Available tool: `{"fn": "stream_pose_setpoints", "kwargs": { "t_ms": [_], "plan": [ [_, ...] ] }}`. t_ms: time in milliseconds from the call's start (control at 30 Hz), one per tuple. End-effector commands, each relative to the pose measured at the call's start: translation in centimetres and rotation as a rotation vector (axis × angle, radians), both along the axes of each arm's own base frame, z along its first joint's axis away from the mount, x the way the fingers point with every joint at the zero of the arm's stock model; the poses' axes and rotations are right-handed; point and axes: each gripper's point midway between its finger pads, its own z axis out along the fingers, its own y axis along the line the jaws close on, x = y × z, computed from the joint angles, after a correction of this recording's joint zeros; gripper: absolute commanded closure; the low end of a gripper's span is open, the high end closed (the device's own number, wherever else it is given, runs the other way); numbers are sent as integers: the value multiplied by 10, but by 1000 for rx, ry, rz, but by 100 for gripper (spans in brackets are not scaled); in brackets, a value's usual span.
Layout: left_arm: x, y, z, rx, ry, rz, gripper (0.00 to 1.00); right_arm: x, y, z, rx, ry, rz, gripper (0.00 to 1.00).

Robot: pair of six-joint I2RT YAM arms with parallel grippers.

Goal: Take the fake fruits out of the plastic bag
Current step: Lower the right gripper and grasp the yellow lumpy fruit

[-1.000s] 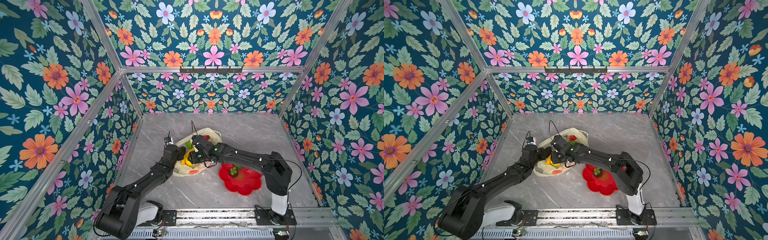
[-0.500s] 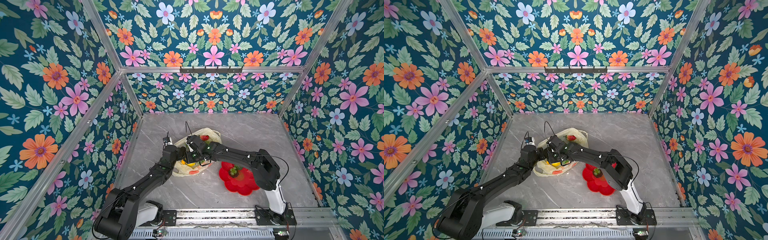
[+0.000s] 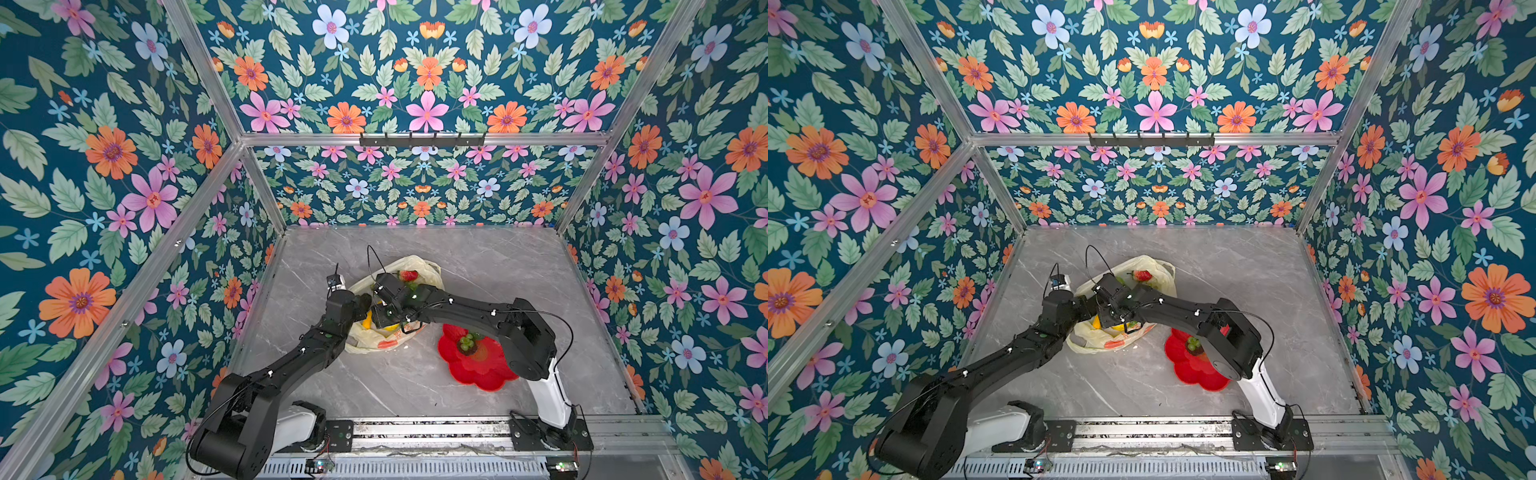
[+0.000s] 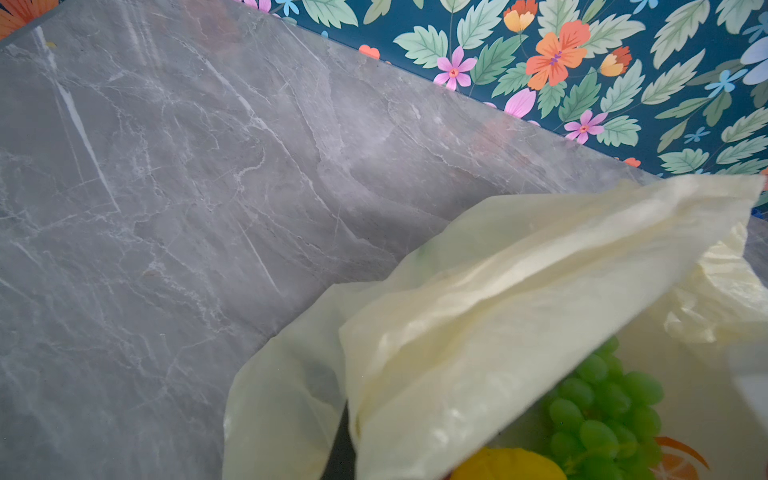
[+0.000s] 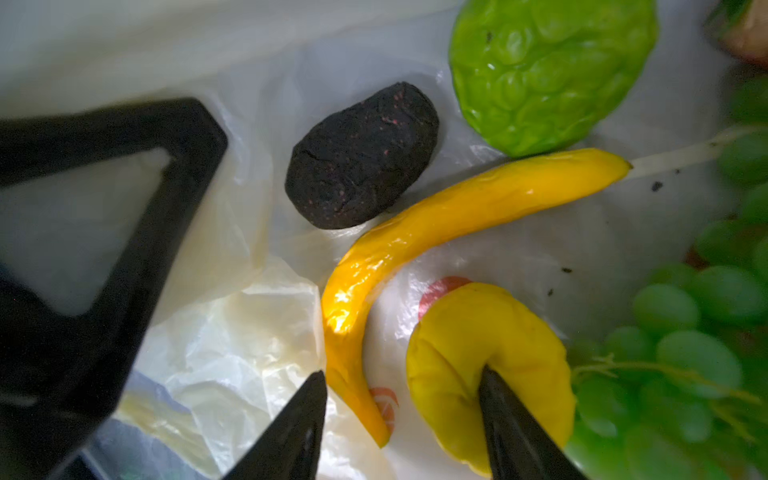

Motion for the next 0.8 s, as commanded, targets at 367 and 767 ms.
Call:
{"fn": "stream_pose_setpoints", "kwargs": {
  "t_ms": [367, 767],
  "plan": [
    [5, -2, 2, -4, -8, -1, 100, -1, -35, -1, -133, -59, -19, 40],
    [5, -2, 1, -3, -5, -3, 100, -2, -36, -27, -180, -34, -8, 31]
  ]
}}
